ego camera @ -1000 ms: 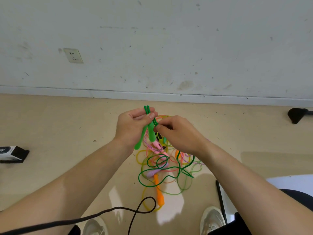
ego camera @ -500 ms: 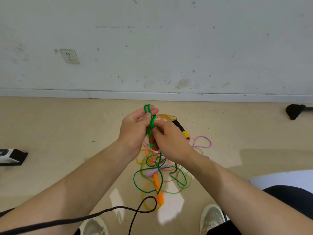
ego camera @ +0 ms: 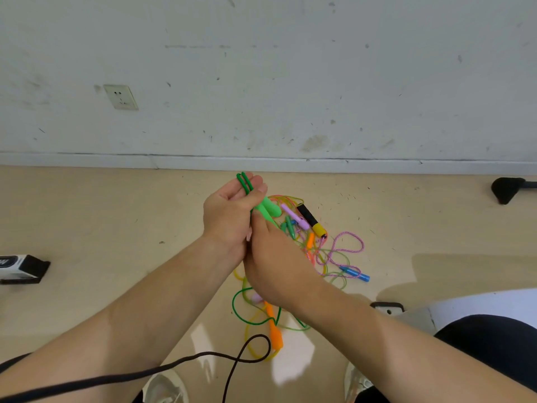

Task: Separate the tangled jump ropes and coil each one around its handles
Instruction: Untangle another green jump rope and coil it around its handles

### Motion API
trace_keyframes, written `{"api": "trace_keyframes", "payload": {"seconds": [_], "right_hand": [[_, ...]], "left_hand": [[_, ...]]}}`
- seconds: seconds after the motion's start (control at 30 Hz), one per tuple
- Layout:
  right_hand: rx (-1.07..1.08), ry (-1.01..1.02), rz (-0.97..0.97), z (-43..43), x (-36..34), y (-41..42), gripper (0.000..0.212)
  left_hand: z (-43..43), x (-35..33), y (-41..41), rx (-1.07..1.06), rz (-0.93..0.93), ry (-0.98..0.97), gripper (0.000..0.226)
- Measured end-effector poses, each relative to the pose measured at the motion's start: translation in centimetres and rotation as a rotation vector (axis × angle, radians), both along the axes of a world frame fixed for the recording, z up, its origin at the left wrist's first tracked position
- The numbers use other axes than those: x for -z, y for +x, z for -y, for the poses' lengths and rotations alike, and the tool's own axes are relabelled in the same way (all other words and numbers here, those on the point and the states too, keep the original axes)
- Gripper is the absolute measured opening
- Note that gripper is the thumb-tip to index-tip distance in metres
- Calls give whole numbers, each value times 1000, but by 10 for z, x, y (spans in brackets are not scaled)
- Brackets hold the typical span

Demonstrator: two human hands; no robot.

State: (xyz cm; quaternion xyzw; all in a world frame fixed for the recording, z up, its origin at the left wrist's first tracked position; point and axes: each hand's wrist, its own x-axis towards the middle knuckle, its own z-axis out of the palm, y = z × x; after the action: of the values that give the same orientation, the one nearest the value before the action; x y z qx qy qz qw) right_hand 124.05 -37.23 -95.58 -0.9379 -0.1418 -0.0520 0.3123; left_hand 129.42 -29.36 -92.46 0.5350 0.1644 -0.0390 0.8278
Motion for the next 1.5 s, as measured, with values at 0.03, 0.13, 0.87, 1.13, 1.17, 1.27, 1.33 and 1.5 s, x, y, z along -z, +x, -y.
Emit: {"api": "trace_keyframes", "payload": {"seconds": [0.03, 0.13, 0.87, 1.13, 1.17, 1.27, 1.33, 1.5], "right_hand": [[-22, -47, 40, -2, 3, -1, 37], [-42, -186, 171, -6, 9, -5, 53], [6, 788, -760, 77, -21, 34, 38], [130, 689, -608, 66, -32, 29, 30], [169, 703, -605, 65, -30, 28, 30], [238, 760, -587, 63, -26, 29, 28], [226, 790, -588, 62, -28, 29, 26], [188, 782, -568, 57, -33, 21, 25]], "left_hand": [[-1, 0, 0, -15, 6, 5, 33], [-3, 1, 3, -43, 8, 53, 35], [-58, -32, 19, 781, 190, 538, 33], [-49, -26, 16, 767, 410, 766, 29], [-47, -24, 14, 777, 429, 778, 28], [-43, -21, 13, 758, 444, 775, 27], [-42, -17, 15, 739, 465, 825, 24], [-42, -3, 19, 603, 510, 973, 29]]}}
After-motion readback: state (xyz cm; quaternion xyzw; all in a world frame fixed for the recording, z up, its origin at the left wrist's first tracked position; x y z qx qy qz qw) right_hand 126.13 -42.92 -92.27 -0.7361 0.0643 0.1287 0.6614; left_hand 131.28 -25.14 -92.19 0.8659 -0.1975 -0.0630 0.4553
